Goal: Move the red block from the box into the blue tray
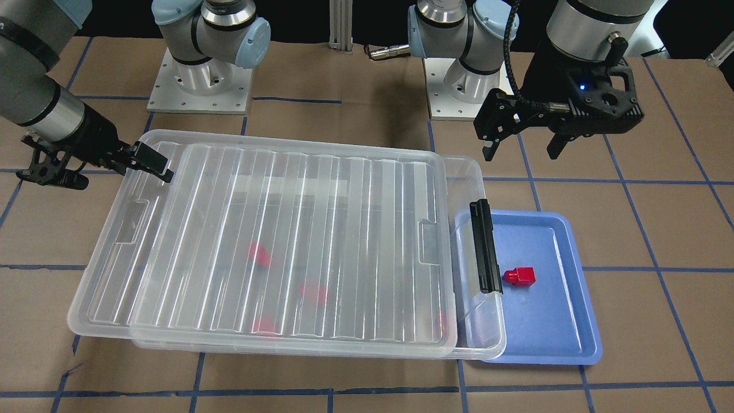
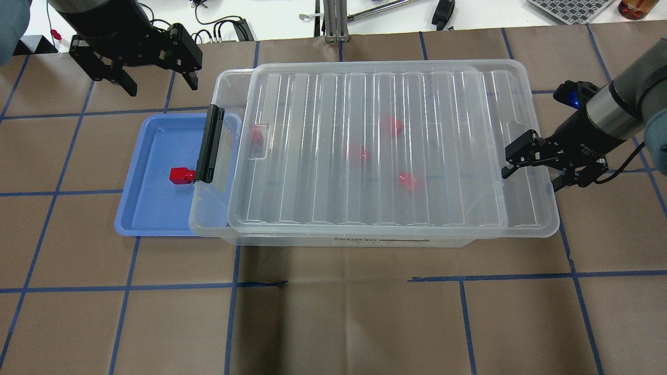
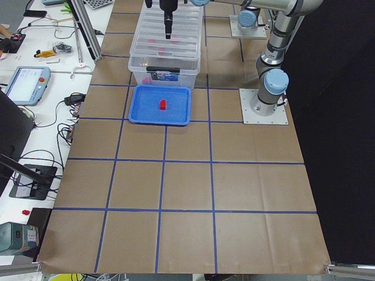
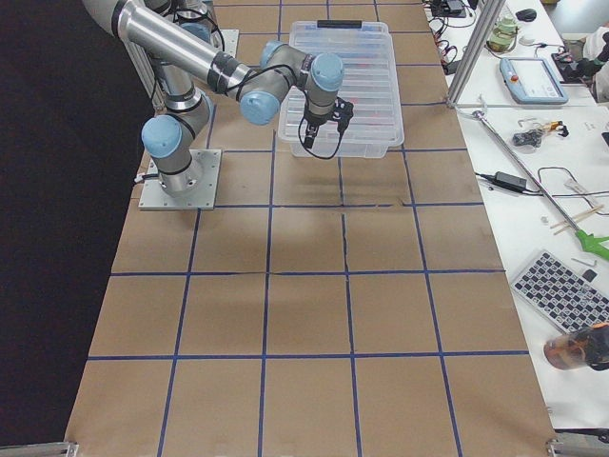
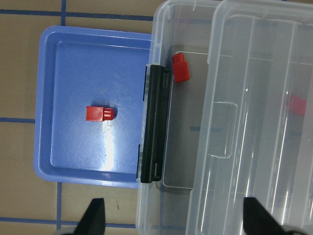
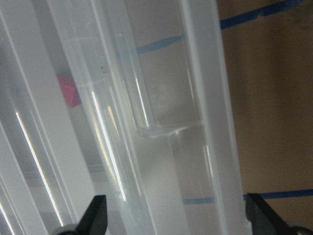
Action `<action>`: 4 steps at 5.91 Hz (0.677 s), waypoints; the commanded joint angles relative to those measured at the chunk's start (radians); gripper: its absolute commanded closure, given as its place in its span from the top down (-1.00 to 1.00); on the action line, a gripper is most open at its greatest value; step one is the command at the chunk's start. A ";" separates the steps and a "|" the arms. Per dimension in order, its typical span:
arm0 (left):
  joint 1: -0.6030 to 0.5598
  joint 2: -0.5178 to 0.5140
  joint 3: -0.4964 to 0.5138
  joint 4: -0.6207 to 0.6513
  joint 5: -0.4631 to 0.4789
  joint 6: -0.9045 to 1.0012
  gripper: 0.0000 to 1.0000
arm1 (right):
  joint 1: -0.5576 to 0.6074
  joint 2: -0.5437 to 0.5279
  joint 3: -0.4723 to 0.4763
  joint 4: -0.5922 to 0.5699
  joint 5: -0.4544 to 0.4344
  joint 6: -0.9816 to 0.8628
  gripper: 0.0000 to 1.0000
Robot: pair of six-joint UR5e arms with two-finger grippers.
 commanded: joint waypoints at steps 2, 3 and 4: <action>0.000 0.002 0.000 0.000 0.004 0.000 0.97 | 0.013 -0.007 0.007 0.014 0.066 0.048 1.00; 0.000 0.000 0.000 0.000 0.006 0.001 0.97 | 0.033 -0.007 0.009 0.015 0.069 0.089 1.00; -0.001 0.002 0.000 0.000 0.004 0.002 0.97 | 0.065 -0.007 0.007 0.013 0.070 0.124 1.00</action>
